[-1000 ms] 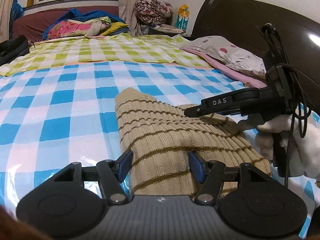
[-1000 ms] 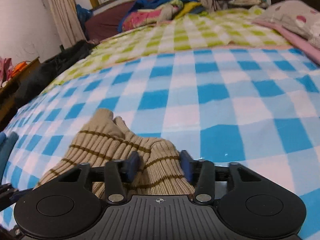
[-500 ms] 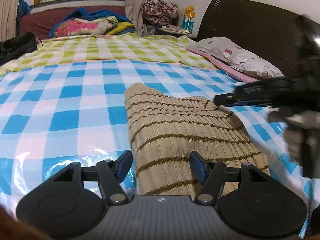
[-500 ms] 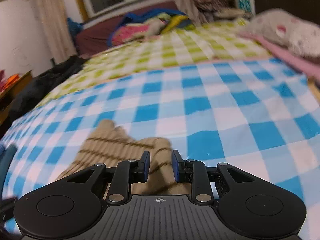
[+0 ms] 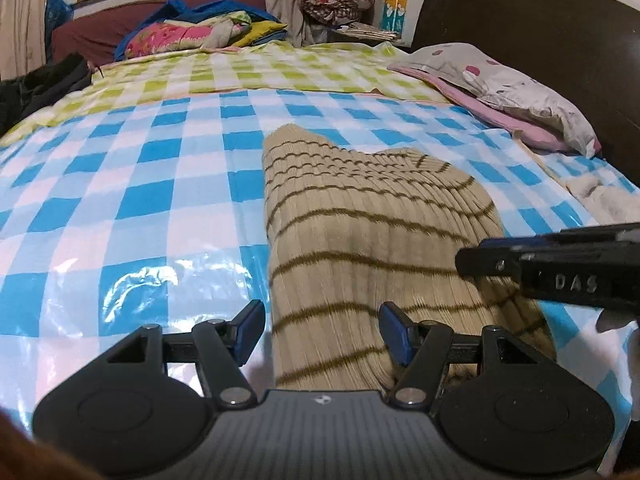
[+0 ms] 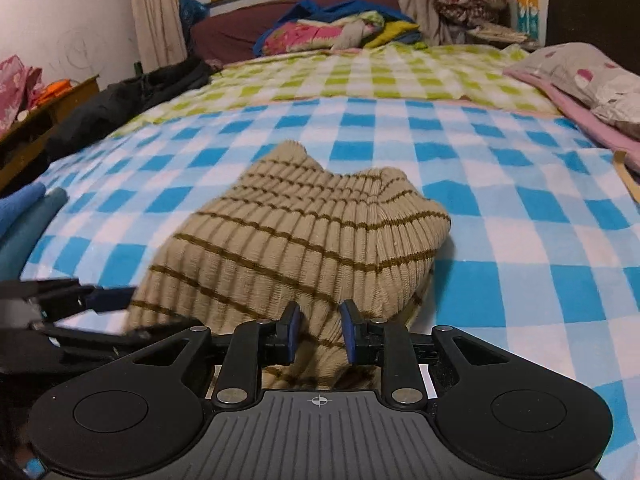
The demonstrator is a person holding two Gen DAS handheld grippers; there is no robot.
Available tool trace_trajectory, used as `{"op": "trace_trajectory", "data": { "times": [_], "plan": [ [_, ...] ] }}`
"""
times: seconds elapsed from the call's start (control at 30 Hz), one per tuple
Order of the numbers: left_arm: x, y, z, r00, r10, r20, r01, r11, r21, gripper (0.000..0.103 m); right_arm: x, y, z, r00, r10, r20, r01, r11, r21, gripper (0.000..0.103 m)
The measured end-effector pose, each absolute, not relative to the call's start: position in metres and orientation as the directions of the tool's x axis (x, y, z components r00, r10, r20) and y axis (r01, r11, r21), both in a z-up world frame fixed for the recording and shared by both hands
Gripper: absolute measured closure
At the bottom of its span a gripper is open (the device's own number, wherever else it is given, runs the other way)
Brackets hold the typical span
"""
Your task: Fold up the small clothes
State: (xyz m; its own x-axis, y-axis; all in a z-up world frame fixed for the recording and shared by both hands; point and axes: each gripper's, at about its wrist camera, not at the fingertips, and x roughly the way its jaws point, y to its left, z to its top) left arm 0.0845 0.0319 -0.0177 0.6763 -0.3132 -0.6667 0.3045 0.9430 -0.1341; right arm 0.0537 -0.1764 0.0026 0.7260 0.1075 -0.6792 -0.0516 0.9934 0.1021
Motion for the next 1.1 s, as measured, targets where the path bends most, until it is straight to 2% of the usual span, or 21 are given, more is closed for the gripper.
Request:
{"op": "trace_trajectory", "data": {
  "times": [0.13, 0.3, 0.47, 1.1],
  "plan": [
    [0.066, 0.032, -0.013, 0.710, -0.285, -0.644, 0.310, 0.948, -0.077, 0.036, 0.030, -0.171, 0.015, 0.758, 0.120, -0.641, -0.058, 0.991, 0.117, 0.079],
    [0.062, 0.039, -0.023, 0.689, -0.294, -0.663, 0.295, 0.949, -0.114, 0.036, 0.023, -0.167, -0.002, 0.699, 0.095, -0.709, -0.023, 0.994, 0.110, 0.079],
    [0.051, 0.044, -0.019, 0.695, -0.292, -0.657, 0.294, 0.949, -0.111, 0.036, 0.008, -0.163, 0.004, 0.722, 0.090, -0.686, -0.002, 0.992, 0.129, 0.079],
    [0.018, 0.042, -0.027, 0.671, -0.271, -0.690, 0.288, 0.953, -0.094, 0.036, -0.031, -0.157, -0.013, 0.701, 0.051, -0.711, 0.056, 0.990, 0.126, 0.074]
  ]
}}
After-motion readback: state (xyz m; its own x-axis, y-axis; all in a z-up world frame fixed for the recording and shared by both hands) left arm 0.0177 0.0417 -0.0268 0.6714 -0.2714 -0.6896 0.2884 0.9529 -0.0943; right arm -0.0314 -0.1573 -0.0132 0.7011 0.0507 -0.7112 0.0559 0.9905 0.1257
